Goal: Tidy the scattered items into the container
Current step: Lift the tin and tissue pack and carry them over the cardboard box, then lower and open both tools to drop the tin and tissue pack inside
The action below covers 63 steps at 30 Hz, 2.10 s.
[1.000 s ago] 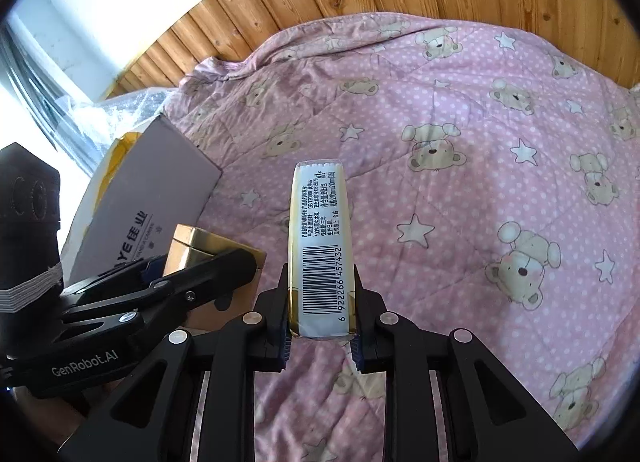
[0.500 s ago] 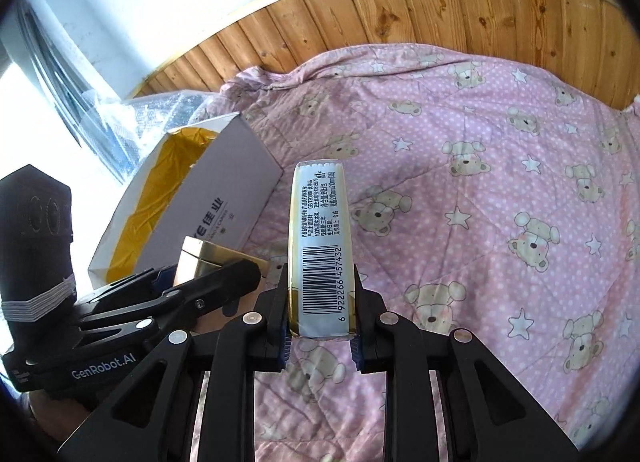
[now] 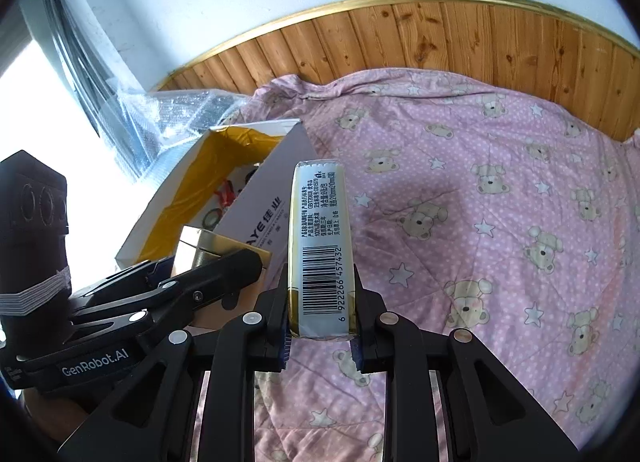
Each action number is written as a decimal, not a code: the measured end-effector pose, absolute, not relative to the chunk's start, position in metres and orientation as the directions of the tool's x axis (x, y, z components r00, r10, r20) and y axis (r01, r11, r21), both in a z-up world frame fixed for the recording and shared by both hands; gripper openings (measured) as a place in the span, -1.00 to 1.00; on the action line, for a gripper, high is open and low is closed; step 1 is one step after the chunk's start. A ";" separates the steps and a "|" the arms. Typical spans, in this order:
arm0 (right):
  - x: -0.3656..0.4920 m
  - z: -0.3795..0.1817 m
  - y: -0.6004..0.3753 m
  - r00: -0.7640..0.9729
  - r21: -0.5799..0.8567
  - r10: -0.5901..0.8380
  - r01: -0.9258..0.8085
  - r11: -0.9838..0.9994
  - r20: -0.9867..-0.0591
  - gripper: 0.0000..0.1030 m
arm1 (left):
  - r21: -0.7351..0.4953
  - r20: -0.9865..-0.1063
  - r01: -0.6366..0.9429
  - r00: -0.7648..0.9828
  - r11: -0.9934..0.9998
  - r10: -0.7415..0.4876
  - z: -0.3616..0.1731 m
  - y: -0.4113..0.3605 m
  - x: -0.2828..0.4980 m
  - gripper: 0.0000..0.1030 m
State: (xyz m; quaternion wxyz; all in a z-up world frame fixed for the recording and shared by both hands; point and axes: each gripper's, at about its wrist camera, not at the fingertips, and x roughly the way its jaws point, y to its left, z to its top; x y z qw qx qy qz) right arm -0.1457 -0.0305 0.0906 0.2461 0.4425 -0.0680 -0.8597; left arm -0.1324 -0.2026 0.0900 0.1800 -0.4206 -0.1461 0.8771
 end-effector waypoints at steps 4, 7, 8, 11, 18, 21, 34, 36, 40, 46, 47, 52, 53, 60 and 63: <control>-0.136 0.102 -0.038 -0.499 0.322 -0.481 0.373 -0.870 -0.721 -0.54 | -0.413 -0.668 -0.195 -0.599 -0.890 0.441 0.100 -0.212 -0.123 0.02; -0.131 0.111 -0.045 -0.508 0.313 -0.481 0.383 -0.869 -0.714 -0.54 | -0.419 -0.653 -0.195 -0.615 -0.887 0.443 0.109 -0.220 -0.116 0.02; -0.130 0.115 -0.050 -0.509 0.309 -0.485 0.393 -0.866 -0.712 -0.54 | -0.422 -0.645 -0.195 -0.621 -0.885 0.445 0.113 -0.224 -0.113 0.02; -0.129 0.126 -0.064 -0.511 0.296 -0.495 0.422 -0.857 -0.703 -0.54 | -0.432 -0.622 -0.181 -0.650 -0.884 0.437 0.124 -0.240 -0.105 0.02; -0.129 0.141 -0.117 -0.486 0.276 -0.538 0.510 -0.815 -0.689 -0.54 | -0.447 -0.614 -0.083 -0.696 -0.891 0.373 0.128 -0.295 -0.096 0.02; -0.130 0.142 -0.141 -0.467 0.269 -0.552 0.543 -0.796 -0.690 -0.54 | -0.442 -0.623 -0.032 -0.708 -0.896 0.333 0.125 -0.318 -0.095 0.02; -0.161 0.130 -0.221 -0.408 0.230 -0.557 0.618 -0.752 -0.723 -0.53 | -0.413 -0.700 0.116 -0.674 -0.903 0.234 0.088 -0.378 -0.119 0.02; -0.168 0.125 -0.233 -0.401 0.223 -0.551 0.622 -0.750 -0.732 -0.53 | -0.408 -0.713 0.136 -0.665 -0.903 0.221 0.081 -0.386 -0.124 0.02; -0.181 0.114 -0.251 -0.388 0.212 -0.538 0.628 -0.749 -0.748 -0.52 | -0.397 -0.734 0.166 -0.648 -0.903 0.204 0.071 -0.398 -0.131 0.03; -0.200 0.101 -0.262 -0.376 0.214 -0.525 0.620 -0.755 -0.763 -0.52 | -0.385 -0.757 0.183 -0.624 -0.904 0.196 0.063 -0.406 -0.139 0.03; -0.203 0.098 -0.263 -0.374 0.216 -0.523 0.617 -0.756 -0.766 -0.52 | -0.383 -0.760 0.186 -0.620 -0.905 0.195 0.061 -0.407 -0.141 0.03; -0.214 0.082 -0.260 -0.368 0.223 -0.499 0.584 -0.781 -0.784 -0.07 | -0.373 -0.778 0.200 -0.599 -0.906 0.188 0.054 -0.414 -0.148 0.23; -0.215 0.079 -0.258 -0.364 0.230 -0.495 0.573 -0.787 -0.789 -0.04 | -0.371 -0.782 0.203 -0.595 -0.906 0.187 0.052 -0.415 -0.149 0.33; -0.203 0.077 -0.246 -0.346 0.201 -0.448 0.560 -0.804 -0.825 0.17 | -0.364 -0.785 0.225 -0.596 -0.904 0.168 0.061 -0.430 -0.143 0.43; -0.192 0.080 -0.244 -0.315 0.178 -0.424 0.585 -0.791 -0.849 0.17 | -0.359 -0.784 0.228 -0.600 -0.905 0.160 0.068 -0.436 -0.136 0.43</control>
